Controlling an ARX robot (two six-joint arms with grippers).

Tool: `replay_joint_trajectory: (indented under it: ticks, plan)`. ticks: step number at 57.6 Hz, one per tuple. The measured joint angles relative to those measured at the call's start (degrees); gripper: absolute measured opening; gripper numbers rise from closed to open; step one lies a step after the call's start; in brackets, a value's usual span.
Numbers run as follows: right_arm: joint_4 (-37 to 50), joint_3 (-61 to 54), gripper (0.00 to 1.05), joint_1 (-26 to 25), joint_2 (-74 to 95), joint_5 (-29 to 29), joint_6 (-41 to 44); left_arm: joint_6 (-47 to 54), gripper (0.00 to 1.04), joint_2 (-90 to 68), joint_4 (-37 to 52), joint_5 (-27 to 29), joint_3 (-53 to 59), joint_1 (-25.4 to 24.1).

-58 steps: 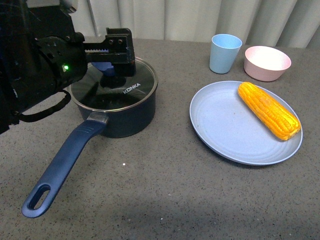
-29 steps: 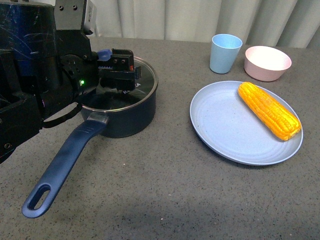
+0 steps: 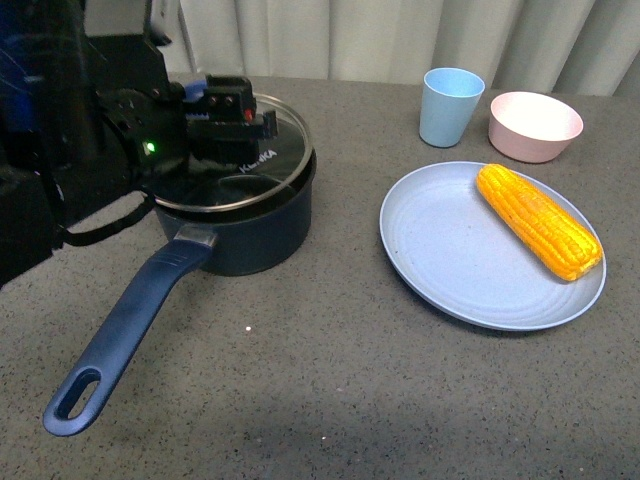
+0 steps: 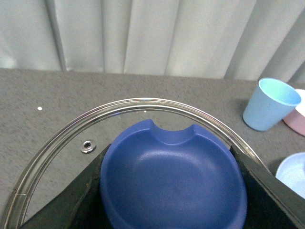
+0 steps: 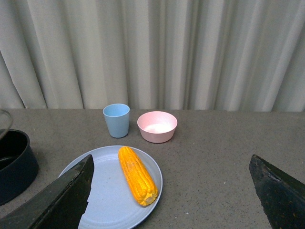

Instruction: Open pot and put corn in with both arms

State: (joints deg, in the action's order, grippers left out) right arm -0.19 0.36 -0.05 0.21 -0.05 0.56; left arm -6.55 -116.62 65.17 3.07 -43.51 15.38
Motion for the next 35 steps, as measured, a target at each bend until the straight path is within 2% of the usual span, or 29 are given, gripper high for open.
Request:
replay_joint_trajectory:
  ticks: [10, 24, 30, 35]
  plan:
    - [0.0, 0.0, 0.95, 0.0, 0.0, 0.0, 0.0, 0.5, 0.62, -0.1, 2.0, -1.1, 0.6, -6.4]
    - [0.0, 0.0, 0.95, 0.0, 0.0, 0.0, 0.0, 1.5, 0.62, -6.7, 4.1, -1.8, 0.9, -19.7]
    - [0.0, 0.0, 0.95, 0.0, 0.0, 0.0, 0.0, 1.4, 0.62, -9.3, 4.1, -1.6, 0.4, -22.6]
    - [0.0, 0.0, 0.95, 0.0, 0.0, 0.0, 0.0, 0.9, 0.62, -11.4, 4.2, -1.6, -0.9, -22.7]
